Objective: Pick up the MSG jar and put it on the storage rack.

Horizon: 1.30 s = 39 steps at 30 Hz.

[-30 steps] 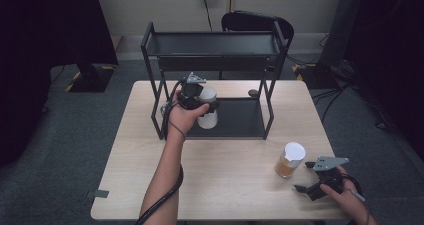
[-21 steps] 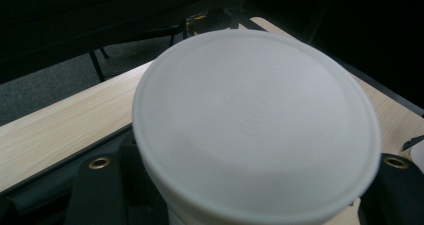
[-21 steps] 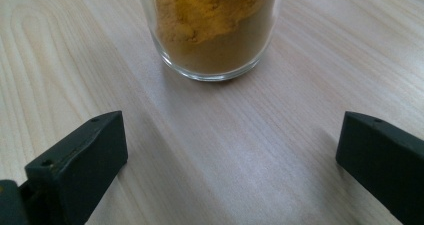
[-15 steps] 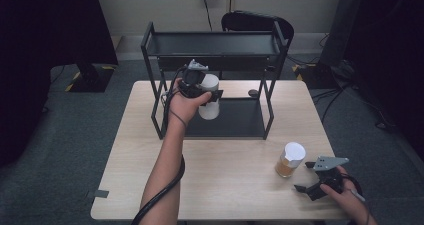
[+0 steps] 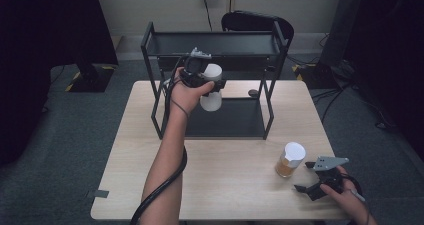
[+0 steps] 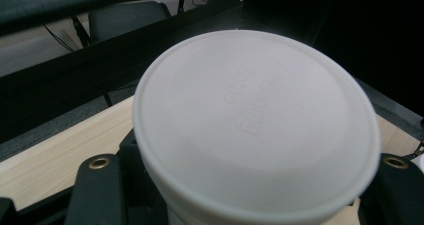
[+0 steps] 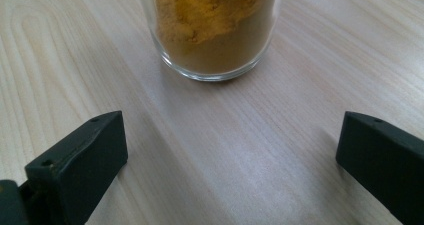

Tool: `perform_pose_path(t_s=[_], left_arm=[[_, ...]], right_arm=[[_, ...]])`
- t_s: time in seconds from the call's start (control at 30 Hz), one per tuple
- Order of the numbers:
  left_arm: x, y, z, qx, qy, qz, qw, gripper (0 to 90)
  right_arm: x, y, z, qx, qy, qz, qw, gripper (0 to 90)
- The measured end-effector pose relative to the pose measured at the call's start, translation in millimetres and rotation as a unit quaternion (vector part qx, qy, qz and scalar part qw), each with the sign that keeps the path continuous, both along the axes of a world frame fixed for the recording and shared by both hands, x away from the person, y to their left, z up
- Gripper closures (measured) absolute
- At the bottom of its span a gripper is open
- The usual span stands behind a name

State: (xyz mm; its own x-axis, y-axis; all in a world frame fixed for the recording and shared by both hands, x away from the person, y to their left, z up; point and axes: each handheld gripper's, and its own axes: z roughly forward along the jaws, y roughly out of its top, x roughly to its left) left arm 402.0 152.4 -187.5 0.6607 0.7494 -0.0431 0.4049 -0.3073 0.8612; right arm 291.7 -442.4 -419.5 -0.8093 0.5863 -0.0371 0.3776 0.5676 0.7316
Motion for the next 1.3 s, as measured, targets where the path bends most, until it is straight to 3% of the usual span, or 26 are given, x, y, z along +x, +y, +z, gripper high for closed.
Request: perform_pose_path(t_s=[0.43, 1.0, 1.3], left_arm=[[2.1, -3.1, 32.5, 0.001, 0.000, -0.006, 1.0000, 33.9], [3.8, -9.3, 59.8, 0.004, -0.003, -0.015, 0.9999, 33.9], [6.1, -9.9, 73.1, 0.002, 0.005, -0.015, 0.9999, 33.9]], right_arm=[[0.1, 0.0, 0.1, 0.000, 0.000, 0.000, 1.0000, 0.0], [0.1, -0.1, 0.1, 0.000, 0.000, 0.000, 1.0000, 0.0], [0.1, 0.0, 0.1, -0.001, 0.000, 0.000, 1.0000, 0.0]])
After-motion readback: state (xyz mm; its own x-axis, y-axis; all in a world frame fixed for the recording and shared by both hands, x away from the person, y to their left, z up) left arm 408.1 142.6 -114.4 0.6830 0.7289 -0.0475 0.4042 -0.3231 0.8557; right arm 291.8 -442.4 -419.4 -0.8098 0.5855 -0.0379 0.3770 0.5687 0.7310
